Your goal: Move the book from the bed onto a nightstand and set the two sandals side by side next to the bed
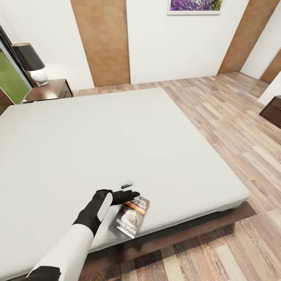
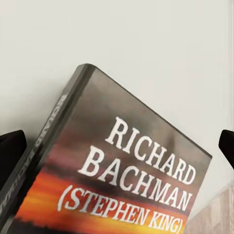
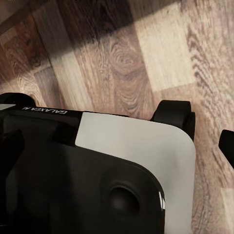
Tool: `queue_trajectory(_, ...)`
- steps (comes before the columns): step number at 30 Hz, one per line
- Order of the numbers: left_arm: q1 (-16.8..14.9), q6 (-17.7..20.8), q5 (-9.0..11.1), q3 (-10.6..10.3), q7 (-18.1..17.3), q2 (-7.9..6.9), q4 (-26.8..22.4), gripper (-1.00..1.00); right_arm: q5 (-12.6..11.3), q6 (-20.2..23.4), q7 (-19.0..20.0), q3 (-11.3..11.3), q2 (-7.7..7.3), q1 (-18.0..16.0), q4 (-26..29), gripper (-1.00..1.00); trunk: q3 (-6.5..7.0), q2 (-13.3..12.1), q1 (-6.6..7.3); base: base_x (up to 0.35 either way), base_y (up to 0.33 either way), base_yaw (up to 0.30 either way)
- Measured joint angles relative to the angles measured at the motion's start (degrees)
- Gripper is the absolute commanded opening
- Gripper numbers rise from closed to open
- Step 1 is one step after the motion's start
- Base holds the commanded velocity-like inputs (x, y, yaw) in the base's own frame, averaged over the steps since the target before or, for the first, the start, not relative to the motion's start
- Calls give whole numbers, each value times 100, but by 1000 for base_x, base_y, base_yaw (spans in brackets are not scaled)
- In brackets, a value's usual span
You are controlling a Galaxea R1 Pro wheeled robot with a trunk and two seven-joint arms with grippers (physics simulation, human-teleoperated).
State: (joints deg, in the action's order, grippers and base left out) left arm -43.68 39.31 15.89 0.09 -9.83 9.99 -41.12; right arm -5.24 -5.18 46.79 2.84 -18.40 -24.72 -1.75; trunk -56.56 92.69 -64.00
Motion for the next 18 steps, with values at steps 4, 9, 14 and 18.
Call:
queue_trajectory(4, 0, 2, 11, 0, -1, 0, 1, 100, -2, 1, 0, 0, 2, 0, 0, 100, 0, 0, 0, 0, 0, -8)
queue_trajectory(9, 0, 2, 12, 1, -1, 0, 1, 100, -2, 1, 0, 0, 2, 0, 0, 100, 0, 0, 0, 0, 0, -1)
queue_trajectory(14, 1, 3, 25, 2, -2, 0, 2, 100, -2, 1, 0, 0, 3, 0, 0, 100, 0, 0, -1, -51, 0, 0)
queue_trajectory(18, 1, 5, 24, 0, -1, 0, 2, 100, -3, 1, 0, 0, 2, 0, 0, 100, 0, 0, -2, -217, 0, 0)
